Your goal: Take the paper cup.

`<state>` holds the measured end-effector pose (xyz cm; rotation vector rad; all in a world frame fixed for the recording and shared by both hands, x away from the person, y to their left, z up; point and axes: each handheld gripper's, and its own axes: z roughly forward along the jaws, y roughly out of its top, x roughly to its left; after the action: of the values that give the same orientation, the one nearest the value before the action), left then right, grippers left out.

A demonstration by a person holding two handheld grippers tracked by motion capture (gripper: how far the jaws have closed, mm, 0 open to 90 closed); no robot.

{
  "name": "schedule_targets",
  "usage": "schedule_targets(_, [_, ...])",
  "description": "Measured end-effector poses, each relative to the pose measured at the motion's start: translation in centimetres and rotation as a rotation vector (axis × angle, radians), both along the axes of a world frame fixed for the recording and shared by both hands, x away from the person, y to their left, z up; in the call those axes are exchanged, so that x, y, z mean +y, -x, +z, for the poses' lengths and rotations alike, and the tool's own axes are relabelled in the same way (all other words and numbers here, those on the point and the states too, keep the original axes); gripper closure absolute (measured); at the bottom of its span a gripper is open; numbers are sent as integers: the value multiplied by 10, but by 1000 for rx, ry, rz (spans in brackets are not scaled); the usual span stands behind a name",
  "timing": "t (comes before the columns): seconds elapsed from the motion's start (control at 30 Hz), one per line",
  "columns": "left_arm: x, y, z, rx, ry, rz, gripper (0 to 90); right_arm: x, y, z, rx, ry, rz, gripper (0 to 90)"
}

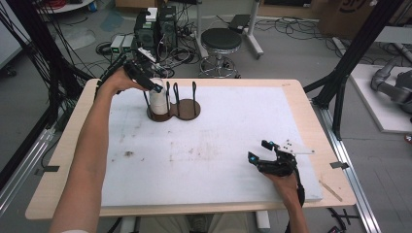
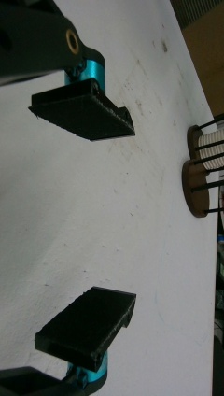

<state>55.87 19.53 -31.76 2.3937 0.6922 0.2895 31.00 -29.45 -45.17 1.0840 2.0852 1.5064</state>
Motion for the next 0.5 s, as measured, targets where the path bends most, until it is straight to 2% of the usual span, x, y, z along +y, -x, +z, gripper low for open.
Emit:
schedule_targets(0.17, [-4,-3,-7,22,-38,-6,117,0,0,0,4,-2,1,180])
schedule_targets(0.33, [-6,-4,-10,28,-46,4,134,0,-1,0,11,-6,2,180])
schedule_targets(0.5, [-6,-5,-11,38,-62,8,195,0,-2,0,16,-3,8,180])
